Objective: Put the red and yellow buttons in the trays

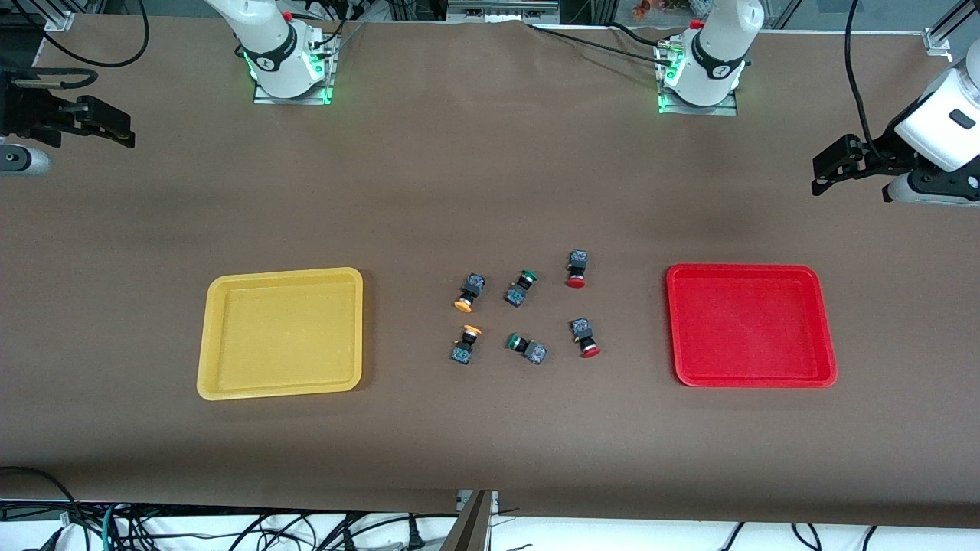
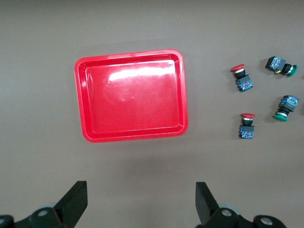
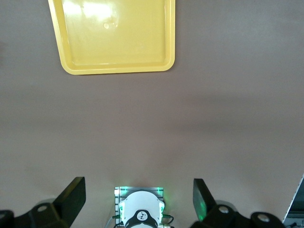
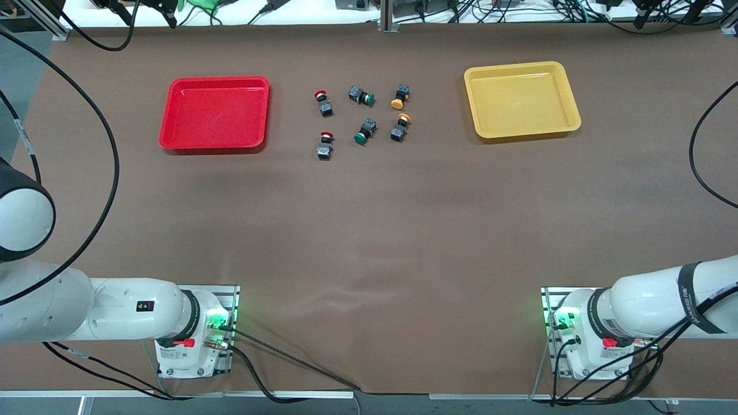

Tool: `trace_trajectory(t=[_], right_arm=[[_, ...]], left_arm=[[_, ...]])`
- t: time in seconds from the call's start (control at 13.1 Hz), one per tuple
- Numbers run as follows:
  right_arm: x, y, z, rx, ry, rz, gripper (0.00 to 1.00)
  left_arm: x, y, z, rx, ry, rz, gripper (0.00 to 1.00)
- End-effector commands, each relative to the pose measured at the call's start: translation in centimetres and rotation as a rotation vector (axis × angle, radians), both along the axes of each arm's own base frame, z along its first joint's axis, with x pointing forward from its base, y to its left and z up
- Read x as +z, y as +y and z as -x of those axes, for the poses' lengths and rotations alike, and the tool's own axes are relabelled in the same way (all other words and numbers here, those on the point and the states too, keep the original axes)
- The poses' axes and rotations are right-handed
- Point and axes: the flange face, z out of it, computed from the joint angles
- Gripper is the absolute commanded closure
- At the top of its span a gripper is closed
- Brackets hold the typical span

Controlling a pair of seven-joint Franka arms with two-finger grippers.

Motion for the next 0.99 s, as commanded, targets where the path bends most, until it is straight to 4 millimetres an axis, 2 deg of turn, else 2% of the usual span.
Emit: trace_trajectory(t=[0.0, 0.08, 0.31, 0.38, 0.54, 0.69, 0.76, 0.84, 0.92], right_arm=[[-1.7, -0.6, -0.9, -0.009, 0.036, 0.006, 0.0], [-2.1, -0.4, -1.1, -0.005, 0.039, 0.003, 0.0], [-6.2, 0.3, -3.1, 0.013, 0.109, -0.01, 0.0], [-8.0, 1.0, -4.0, 0.013, 0.125, -0.019, 0.0], [-11.4, 4.5, -5.8, 0.043, 0.123, 0.0, 0.0], [-16.2, 5.9, -7.8, -0.036, 0.139, 0.01, 0.0], [-18.2, 7.6, -8.7, -0.059, 0.122, 0.019, 0.0], [-19.6, 10.1, -9.2, -0.056, 0.097, 0.021, 0.0], [-21.2, 12.6, -9.5, -0.071, 0.077, 0.03, 0.0]], left_arm=[[0.4, 0.1, -0.5, -0.009, -0.001, -0.009, 0.0], [0.4, 0.1, -0.5, -0.009, -0.001, -0.009, 0.0], [0.3, 0.1, -0.6, -0.009, 0.0, -0.009, 0.0], [0.3, 0.0, -0.6, -0.009, 0.0, -0.009, 0.0], [-0.4, -0.2, -1.1, -0.012, 0.005, -0.008, 0.0], [-2.4, -1.3, -2.3, -0.031, 0.022, -0.003, 0.0], [-4.1, -1.8, -3.1, -0.039, 0.05, 0.01, 0.0], [-5.8, -2.3, -3.7, -0.046, 0.079, 0.023, 0.0], [-7.6, -3.8, -4.4, -0.071, 0.101, 0.024, 0.0]])
